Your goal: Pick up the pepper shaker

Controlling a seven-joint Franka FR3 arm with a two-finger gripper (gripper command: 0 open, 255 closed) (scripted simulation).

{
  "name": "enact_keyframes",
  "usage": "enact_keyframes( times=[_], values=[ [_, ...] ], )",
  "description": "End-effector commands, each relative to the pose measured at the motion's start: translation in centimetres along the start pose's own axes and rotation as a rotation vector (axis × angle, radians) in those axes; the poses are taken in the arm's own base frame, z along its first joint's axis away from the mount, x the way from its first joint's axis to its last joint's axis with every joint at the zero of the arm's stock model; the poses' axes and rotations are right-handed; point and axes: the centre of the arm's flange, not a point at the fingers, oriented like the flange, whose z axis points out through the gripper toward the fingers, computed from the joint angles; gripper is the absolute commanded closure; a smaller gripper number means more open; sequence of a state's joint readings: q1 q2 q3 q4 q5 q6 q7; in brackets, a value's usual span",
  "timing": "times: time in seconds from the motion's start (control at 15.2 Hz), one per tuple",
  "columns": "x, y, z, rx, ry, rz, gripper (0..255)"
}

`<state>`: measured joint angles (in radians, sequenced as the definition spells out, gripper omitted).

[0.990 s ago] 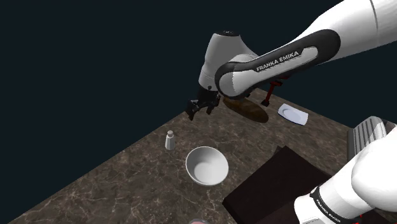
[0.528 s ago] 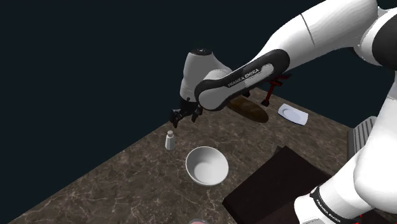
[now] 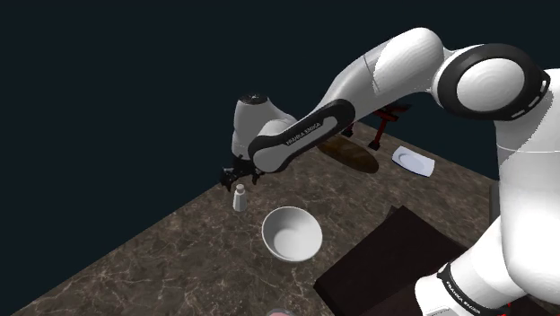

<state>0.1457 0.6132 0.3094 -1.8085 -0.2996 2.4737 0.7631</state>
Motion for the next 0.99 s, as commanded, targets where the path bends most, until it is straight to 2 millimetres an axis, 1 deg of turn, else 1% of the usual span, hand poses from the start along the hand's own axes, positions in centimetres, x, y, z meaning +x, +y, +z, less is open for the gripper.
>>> enact_keyframes(
  times=[0.0,0.33,0.46,0.53,0.92],
  values=[
    [0.2,-0.2,1.1,-0.001,0.0,0.003,0],
    [0.0,-0.1,3.7,-0.001,0.0,0.003,0],
    [0.0,0.0,4.0,-0.001,0.0,0.003,0],
    [0.0,-0.1,4.0,-0.001,0.0,0.003,255],
    [-0.1,0.0,4.1,-0.001,0.0,0.003,255]
  ],
)
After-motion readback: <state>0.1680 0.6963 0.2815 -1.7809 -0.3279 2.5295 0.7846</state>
